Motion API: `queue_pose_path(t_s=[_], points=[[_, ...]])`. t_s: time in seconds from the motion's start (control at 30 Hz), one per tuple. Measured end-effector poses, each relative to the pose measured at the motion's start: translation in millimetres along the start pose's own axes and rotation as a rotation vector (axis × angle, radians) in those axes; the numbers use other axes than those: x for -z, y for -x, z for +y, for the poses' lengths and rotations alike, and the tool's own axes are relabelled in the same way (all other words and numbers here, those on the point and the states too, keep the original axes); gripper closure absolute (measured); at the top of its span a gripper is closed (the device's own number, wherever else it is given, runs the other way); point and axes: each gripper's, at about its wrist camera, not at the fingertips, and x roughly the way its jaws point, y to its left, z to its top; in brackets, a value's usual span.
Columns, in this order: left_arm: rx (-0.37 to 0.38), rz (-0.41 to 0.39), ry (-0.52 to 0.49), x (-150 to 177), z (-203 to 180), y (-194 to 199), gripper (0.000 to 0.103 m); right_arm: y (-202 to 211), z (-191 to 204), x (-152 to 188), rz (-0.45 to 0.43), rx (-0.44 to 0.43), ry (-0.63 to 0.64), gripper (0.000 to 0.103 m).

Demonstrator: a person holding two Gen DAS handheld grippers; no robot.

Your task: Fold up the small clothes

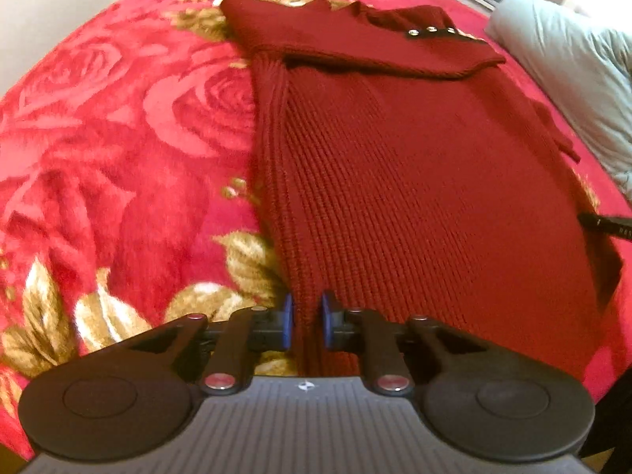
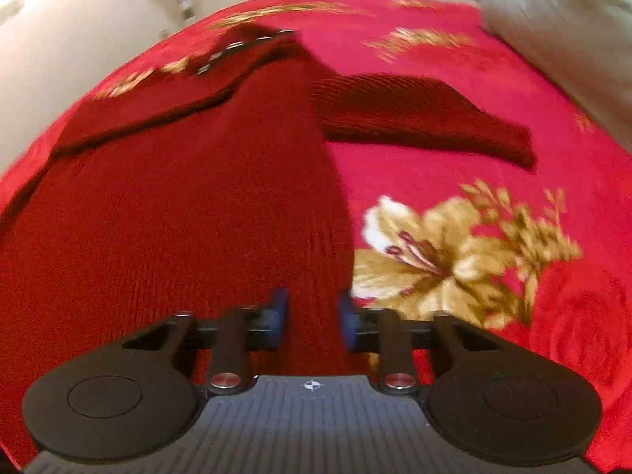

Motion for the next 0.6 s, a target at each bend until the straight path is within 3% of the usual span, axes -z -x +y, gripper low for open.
queue_pose_path(t_s=[0.07,0.2,0.3,0.33,0.4,0.47,0.53,0.57,0.6], points=[[-0.031,-0.028,-0.023,3,0,12,0.097,10,2,-2,-0.023,-0.012,0.006,0.089],[-0.043,-0.109,0.053,20,14,56,0.103,65,0,-8,-0.145,0.032,-0.002,0.09],[-0.174,-0.018,0.001,33,16,45,0.103,64,8,2,-0.079,0.051,0.078,0.088],[-0.177,-0.036,0.003,31,17,45,0.103,53,8,5,-0.028,0.079,0.094,0.087],[-0.11,-0.141,0.046,21,20,57,0.102,45,6,3,-0.007,0.137,0.07,0.087],[-0.017,-0.225,0.085,11,19,67,0.098,61,1,-7,-0.138,0.107,0.013,0.083],[0.056,-0.221,0.099,1,10,62,0.097,72,-1,-14,-0.227,0.044,-0.027,0.07],[0.074,-0.201,0.084,-3,2,56,0.095,68,0,-14,-0.222,0.026,-0.027,0.061],[0.079,-0.178,0.053,-7,-9,48,0.095,60,3,-13,-0.186,0.011,-0.017,0.059]])
